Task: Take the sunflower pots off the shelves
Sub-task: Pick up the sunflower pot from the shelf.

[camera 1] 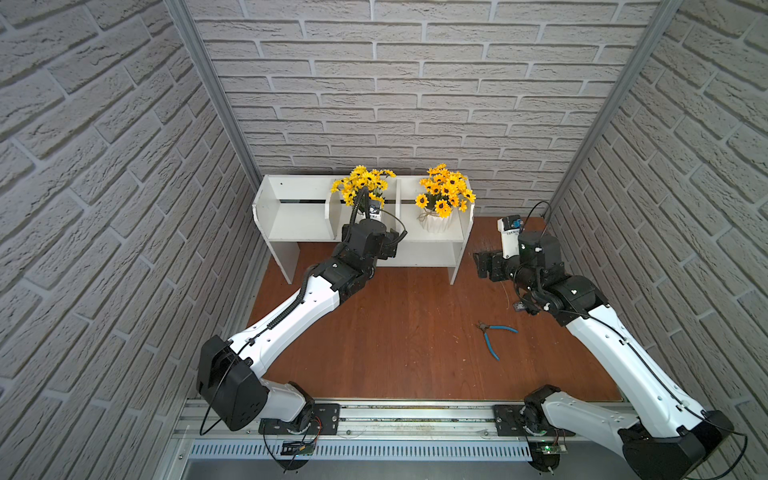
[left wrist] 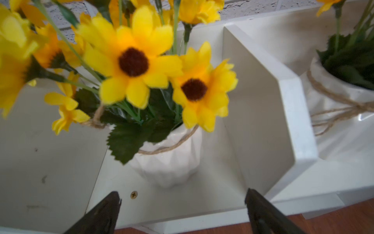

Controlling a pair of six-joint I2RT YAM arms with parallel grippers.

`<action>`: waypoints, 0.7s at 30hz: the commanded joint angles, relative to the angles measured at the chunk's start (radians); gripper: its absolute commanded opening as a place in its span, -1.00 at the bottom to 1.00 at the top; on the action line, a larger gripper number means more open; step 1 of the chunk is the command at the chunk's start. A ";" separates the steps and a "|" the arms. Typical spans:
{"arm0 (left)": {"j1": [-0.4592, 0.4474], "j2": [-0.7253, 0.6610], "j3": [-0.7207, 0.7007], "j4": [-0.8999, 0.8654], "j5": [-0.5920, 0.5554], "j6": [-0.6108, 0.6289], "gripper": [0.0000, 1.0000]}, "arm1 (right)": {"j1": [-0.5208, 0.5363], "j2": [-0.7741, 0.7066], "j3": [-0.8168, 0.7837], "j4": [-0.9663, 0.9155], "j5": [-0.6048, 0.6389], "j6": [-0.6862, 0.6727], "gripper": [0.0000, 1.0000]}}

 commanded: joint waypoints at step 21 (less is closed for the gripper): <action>0.103 0.059 0.011 0.198 0.116 -0.090 0.96 | 0.007 0.018 -0.020 0.046 -0.042 0.032 0.89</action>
